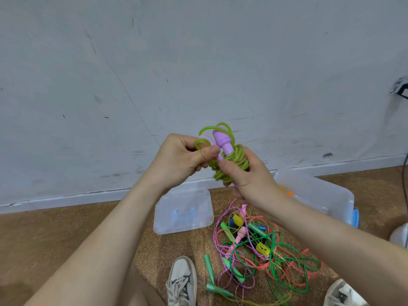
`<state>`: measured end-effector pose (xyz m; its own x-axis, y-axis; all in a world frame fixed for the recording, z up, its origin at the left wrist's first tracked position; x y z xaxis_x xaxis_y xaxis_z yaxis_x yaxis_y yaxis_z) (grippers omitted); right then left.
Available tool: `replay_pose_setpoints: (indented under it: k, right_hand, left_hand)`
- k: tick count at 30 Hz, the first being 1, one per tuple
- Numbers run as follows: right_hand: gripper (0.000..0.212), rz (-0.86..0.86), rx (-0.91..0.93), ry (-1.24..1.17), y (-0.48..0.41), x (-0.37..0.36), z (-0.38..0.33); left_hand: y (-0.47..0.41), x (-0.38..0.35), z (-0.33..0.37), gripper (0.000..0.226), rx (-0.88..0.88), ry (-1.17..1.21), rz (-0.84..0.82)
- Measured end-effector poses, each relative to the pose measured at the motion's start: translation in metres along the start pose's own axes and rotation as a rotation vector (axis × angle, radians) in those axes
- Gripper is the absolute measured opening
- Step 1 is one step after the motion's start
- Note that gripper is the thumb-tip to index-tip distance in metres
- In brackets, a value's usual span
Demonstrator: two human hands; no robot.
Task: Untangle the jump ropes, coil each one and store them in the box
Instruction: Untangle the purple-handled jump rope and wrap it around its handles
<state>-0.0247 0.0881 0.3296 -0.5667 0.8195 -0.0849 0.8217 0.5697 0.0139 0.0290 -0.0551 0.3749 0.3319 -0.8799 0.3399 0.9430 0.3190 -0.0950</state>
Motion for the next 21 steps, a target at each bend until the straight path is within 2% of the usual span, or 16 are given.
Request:
replay_pose_setpoints:
  k: [3,7,10,13,17,21]
  right_hand:
    - [0.016,0.056,0.076,0.062,-0.004,0.000,0.006]
    - [0.026,0.102,0.122,0.322,-0.005,0.003,0.014]
    - [0.030,0.149,0.175,0.418,-0.004,0.003,0.011]
    - [0.034,0.201,0.193,0.496,-0.006,0.004,0.006]
    - [0.038,0.214,0.151,0.517,-0.009,0.009,0.005]
    - [0.040,0.226,0.150,0.506,-0.011,0.018,0.007]
  left_hand:
    - [-0.002,-0.008,-0.002,0.008,-0.075,-0.087,0.072]
    - [-0.005,-0.012,-0.007,0.029,-0.117,-0.255,0.134]
    - [-0.005,-0.019,-0.006,0.024,-0.130,-0.217,0.267]
    - [-0.008,-0.025,-0.006,0.016,-0.079,-0.070,0.353]
    - [-0.011,-0.031,-0.005,0.010,-0.010,0.049,0.254]
    - [-0.010,-0.024,-0.002,0.014,0.030,0.066,-0.031]
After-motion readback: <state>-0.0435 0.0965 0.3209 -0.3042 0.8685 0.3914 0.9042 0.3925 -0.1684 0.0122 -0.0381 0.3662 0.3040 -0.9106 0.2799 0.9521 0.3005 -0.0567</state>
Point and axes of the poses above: each hand's wrist, its own y-axis away from the middle knuckle, its own x-axis out of the back of the hand, z = x × y, the point moved 2 cm from there along -y, towards the middle knuckle, and after that the axes turned 1 degree about x, right-handed, at the moved point
